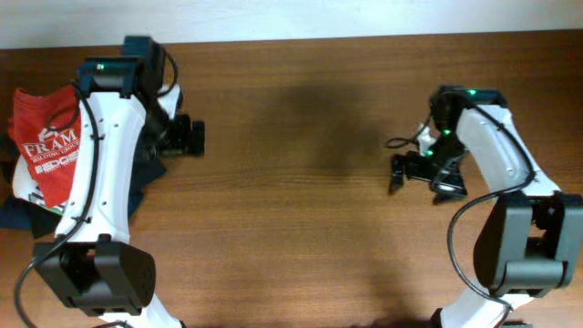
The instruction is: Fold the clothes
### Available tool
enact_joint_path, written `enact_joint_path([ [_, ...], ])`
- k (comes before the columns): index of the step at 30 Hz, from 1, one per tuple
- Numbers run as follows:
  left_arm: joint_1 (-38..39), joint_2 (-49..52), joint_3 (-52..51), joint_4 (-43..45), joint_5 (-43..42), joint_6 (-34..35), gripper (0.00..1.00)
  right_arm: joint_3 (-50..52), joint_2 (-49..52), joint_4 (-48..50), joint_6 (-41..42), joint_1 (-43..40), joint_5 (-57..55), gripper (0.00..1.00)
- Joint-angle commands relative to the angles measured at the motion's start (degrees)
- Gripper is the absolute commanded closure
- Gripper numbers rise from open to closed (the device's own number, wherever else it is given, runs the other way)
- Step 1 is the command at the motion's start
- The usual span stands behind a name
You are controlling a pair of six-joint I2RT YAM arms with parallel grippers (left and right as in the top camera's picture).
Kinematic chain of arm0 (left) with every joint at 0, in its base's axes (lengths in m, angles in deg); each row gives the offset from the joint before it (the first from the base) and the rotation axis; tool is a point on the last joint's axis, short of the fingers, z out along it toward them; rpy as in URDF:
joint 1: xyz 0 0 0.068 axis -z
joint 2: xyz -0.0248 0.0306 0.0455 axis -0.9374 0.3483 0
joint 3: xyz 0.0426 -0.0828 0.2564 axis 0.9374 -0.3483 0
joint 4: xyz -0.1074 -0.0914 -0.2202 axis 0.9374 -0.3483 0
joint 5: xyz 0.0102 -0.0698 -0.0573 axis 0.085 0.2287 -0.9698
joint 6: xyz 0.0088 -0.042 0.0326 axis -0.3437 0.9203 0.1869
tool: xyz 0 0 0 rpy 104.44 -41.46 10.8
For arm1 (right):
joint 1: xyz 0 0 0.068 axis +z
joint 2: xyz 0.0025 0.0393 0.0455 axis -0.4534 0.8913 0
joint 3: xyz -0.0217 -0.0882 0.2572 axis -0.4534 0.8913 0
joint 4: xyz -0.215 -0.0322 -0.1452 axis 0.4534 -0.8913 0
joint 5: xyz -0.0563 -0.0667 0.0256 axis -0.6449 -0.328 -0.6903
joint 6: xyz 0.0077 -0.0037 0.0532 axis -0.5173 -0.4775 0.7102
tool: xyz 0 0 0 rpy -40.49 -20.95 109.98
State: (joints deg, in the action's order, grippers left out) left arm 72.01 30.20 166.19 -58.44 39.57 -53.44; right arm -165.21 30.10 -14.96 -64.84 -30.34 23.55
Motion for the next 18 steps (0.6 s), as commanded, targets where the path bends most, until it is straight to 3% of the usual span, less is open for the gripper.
enact_joint_path([
  [1, -0.1, 0.3, -1.4, -5.4, -1.6, -1.6, 0.01, -0.9, -0.7, -4.4, -1.5, -0.3, 0.4, 0.01],
  [4, -0.1, -4.4, -13.5, -1.8, -1.9, -0.1, 0.02, 3.6, -5.7, -2.8, -1.5, -0.3, 0.4, 0.01],
  [5, -0.1, -10.2, -22.5, 4.3, -1.9, 0.0, 0.02, 8.3, -11.6, 1.6, -1.1, -0.3, 0.4, 0.01],
  [9, -0.1, -41.1, -49.4, 27.3, -1.9, 3.0, 0.02, 25.1, -38.7, 17.0, 0.3, -0.3, 0.3, 0.01],
  [11, -0.1, -60.1, -57.7, 33.0, -1.8, 4.9, 0.02, 30.3, -52.7, 21.0, 0.3, -0.3, -1.7, 0.01],
  [14, -0.2, -75.9, -63.1, 37.0, -1.2, 4.9, 0.01, 31.0, -65.7, 22.1, 0.3, -0.3, -5.5, 0.01],
  [18, -0.1, -79.5, -63.3, 35.4, -1.3, 4.9, 0.01, 31.0, -68.5, 22.0, 0.3, -0.3, -5.5, 0.01],
])
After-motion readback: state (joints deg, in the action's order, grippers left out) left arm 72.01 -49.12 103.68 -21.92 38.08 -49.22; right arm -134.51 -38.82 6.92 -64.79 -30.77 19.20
